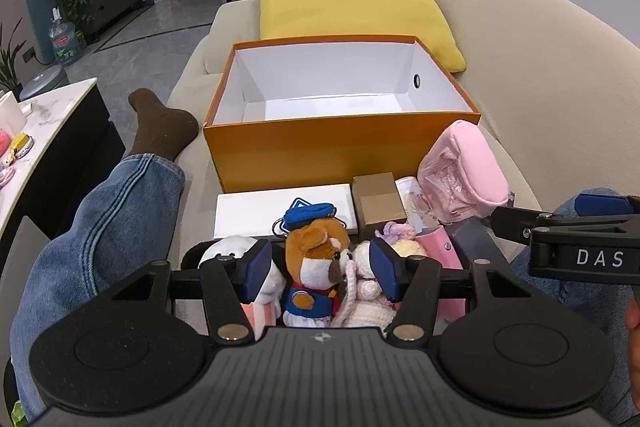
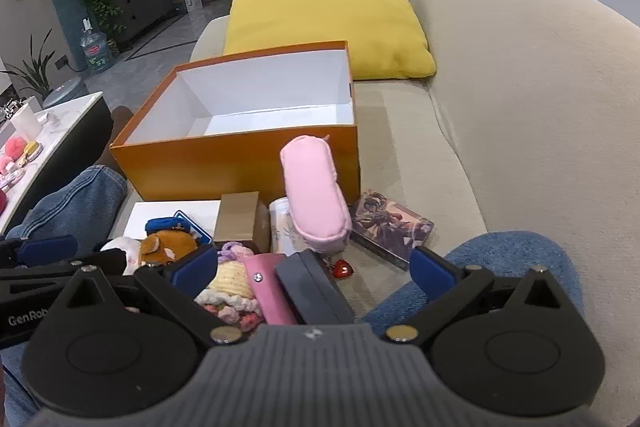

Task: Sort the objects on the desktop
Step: 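Grasp the white plush and brown sailor bear with both grippers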

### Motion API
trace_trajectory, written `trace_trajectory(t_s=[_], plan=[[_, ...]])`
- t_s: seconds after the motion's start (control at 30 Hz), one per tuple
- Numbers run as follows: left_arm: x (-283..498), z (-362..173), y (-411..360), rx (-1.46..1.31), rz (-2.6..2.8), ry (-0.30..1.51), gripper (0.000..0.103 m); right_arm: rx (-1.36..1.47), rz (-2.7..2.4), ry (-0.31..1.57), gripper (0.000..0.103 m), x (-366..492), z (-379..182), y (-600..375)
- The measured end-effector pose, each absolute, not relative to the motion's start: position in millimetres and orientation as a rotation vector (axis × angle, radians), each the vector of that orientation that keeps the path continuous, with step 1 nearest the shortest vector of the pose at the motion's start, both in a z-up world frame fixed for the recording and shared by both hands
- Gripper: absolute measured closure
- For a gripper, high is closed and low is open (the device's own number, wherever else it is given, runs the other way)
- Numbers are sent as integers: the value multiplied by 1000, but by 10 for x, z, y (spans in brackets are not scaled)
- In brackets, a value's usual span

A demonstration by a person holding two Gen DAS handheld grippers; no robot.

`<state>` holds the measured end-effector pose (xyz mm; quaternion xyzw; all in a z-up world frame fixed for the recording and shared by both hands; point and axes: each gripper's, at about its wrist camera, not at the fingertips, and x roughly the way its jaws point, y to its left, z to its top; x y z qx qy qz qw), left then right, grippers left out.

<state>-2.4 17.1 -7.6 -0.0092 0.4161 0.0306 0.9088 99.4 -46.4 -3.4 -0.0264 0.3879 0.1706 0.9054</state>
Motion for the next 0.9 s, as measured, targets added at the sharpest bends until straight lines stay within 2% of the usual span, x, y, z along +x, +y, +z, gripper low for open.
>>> trace_trajectory(t_s=[0.73, 0.9], plan=[[-135, -68, 167, -10, 151, 879, 39, 3, 513, 809, 3, 919, -99, -435], [-177, -57, 255, -11, 170, 885, 39, 23, 600, 833, 21, 915, -133, -352]])
